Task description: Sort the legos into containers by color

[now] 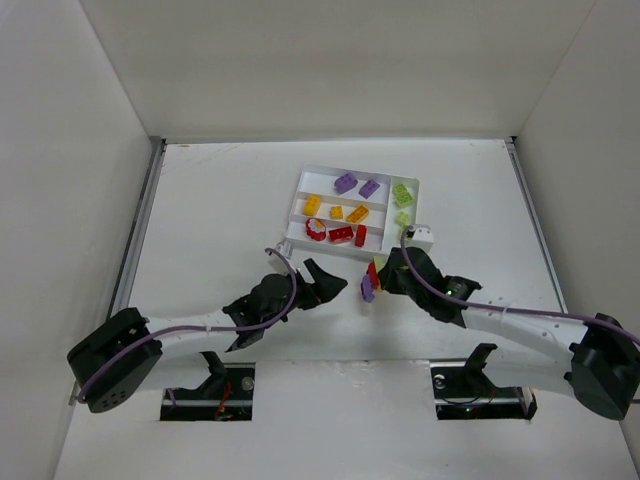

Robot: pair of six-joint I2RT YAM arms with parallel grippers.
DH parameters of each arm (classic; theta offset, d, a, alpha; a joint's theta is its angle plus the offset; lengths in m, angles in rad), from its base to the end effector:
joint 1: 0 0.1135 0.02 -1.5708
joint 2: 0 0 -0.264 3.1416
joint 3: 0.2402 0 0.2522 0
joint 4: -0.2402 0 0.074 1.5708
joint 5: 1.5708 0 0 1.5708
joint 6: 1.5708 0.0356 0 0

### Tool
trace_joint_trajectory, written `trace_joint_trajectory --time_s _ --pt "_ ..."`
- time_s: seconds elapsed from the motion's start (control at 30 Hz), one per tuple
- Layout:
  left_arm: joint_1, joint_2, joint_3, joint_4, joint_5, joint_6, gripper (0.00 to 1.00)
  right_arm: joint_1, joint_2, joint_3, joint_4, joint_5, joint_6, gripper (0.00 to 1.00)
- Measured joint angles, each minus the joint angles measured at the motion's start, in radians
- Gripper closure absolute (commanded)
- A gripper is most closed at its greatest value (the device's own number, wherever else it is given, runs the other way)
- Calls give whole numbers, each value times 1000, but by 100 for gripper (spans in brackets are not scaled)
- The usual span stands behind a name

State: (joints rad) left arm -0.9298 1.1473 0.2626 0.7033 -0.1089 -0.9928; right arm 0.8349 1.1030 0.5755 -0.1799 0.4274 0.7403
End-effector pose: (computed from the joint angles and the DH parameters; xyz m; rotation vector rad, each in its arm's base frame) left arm 0.1351 -0.1746 0.1829 -0.1492 1.9367 -1.2652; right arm 0.1611 0.1559 0.2085 0.1167 2.2277 0.3848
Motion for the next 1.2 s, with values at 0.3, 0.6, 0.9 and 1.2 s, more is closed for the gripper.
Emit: trace_joint_trajectory --time_s 0.3,0.6,0.9,1.2 --pt "-11 90 -11 123 0 -63 18 61 8 13 84 -69 10 79" --pt "-18 137 -11 157 -35 -72 30 118 42 41 128 -74 21 79" --pt "-20 146 -11 197 -67 -72 44 130 64 50 143 -84 24 79" --pt "-25 164 -11 219 -77 -77 55 142 64 50 147 -89 31 79"
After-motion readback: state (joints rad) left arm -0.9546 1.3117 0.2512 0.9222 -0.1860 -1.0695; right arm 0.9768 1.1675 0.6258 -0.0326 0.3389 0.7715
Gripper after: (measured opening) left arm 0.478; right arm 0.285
